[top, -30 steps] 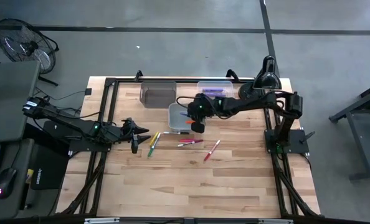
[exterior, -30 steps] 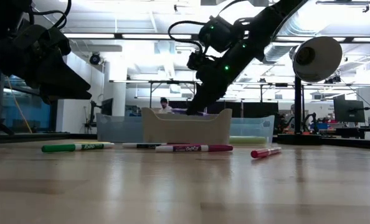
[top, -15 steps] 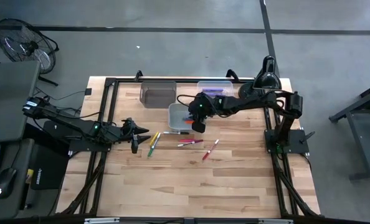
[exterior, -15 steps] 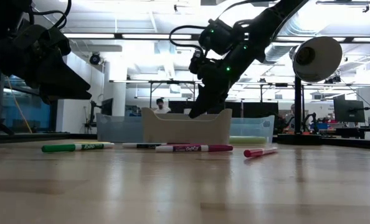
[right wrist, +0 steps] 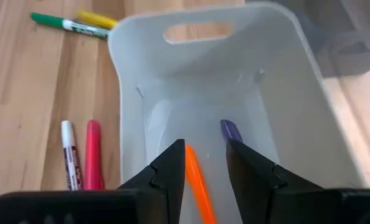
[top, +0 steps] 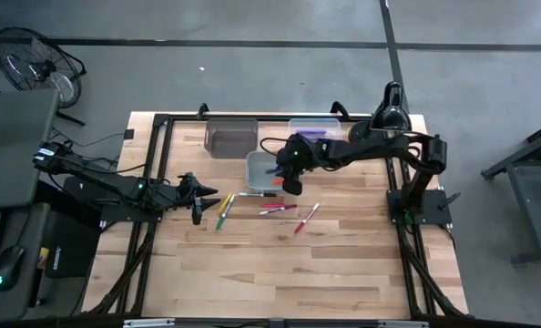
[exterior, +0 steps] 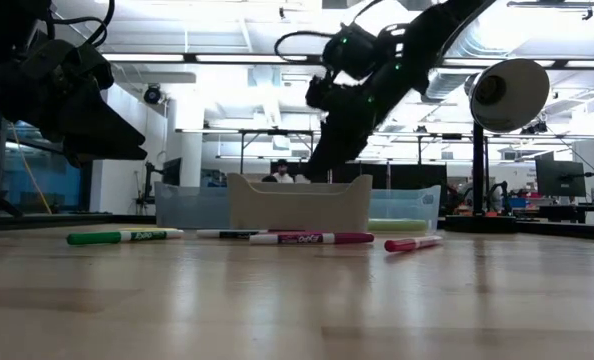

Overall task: Pick & Place Markers
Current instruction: Put the red marker into the black bin

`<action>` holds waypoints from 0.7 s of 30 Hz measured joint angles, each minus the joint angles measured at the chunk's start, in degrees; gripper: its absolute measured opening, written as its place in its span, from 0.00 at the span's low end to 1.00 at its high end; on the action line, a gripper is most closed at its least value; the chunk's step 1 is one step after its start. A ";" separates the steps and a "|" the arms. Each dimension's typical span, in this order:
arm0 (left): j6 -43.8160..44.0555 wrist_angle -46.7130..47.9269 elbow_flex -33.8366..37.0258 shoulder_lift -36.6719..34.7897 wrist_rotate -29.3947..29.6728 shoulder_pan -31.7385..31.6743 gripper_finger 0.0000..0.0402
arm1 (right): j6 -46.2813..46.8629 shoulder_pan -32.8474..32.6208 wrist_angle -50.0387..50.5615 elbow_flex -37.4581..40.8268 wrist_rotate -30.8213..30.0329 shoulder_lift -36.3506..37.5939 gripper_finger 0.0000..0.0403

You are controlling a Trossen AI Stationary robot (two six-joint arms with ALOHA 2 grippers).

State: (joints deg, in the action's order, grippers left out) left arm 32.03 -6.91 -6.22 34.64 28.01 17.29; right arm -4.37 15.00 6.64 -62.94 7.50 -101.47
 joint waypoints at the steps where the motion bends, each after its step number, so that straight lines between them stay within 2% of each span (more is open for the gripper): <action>1: 0.00 0.01 0.00 0.01 0.00 0.01 0.43 | -0.38 -0.02 0.49 0.00 -0.01 0.79 0.26; 9: 0.00 0.23 0.00 0.01 0.00 0.01 0.43 | -2.19 -0.29 10.66 0.00 3.61 8.99 0.26; 21: 0.37 0.22 0.00 0.01 0.04 0.01 0.43 | -5.79 -7.20 25.47 0.00 2.32 18.50 0.26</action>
State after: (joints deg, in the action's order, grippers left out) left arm 32.40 -6.69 -6.22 34.65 28.05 17.30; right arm -10.16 7.81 32.11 -62.94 9.82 -82.97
